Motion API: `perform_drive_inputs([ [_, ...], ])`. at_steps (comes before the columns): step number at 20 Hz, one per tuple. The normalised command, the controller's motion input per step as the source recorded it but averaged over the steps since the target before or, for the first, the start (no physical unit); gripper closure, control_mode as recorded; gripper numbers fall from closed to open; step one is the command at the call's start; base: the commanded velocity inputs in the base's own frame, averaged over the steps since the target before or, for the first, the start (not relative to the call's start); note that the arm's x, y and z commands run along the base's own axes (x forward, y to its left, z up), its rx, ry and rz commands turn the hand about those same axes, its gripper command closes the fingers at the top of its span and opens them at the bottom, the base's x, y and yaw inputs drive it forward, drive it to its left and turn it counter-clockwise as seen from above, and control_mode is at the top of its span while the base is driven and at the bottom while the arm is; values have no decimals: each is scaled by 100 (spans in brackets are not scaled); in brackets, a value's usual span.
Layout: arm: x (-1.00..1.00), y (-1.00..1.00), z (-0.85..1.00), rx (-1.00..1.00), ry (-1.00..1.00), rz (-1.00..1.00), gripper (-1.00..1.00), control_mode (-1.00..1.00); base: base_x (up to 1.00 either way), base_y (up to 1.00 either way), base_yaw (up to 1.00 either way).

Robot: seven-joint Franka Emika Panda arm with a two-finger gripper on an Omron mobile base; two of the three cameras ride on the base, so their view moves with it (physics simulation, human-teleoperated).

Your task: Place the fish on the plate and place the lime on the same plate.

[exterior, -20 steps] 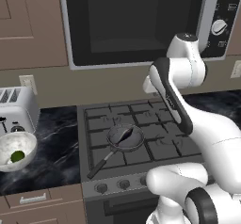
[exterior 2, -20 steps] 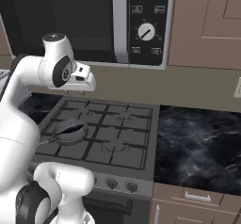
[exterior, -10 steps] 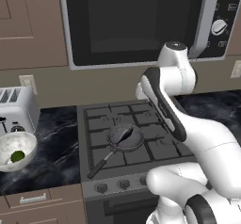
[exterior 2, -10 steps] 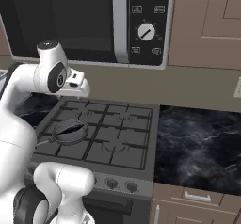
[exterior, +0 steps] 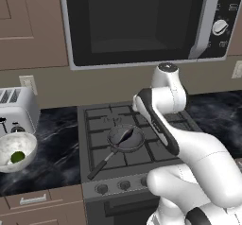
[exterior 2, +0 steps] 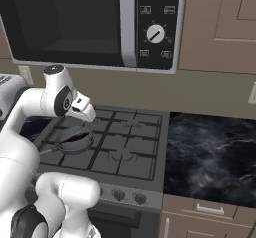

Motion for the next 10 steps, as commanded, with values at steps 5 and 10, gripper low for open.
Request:
perform_drive_inputs([
  [5, 7, 15, -26, 16, 0, -9, -100, -100, 0, 0, 0],
  [10, 0, 37, -24, 10, 0, 0, -100, -100, 0, 0, 0],
])
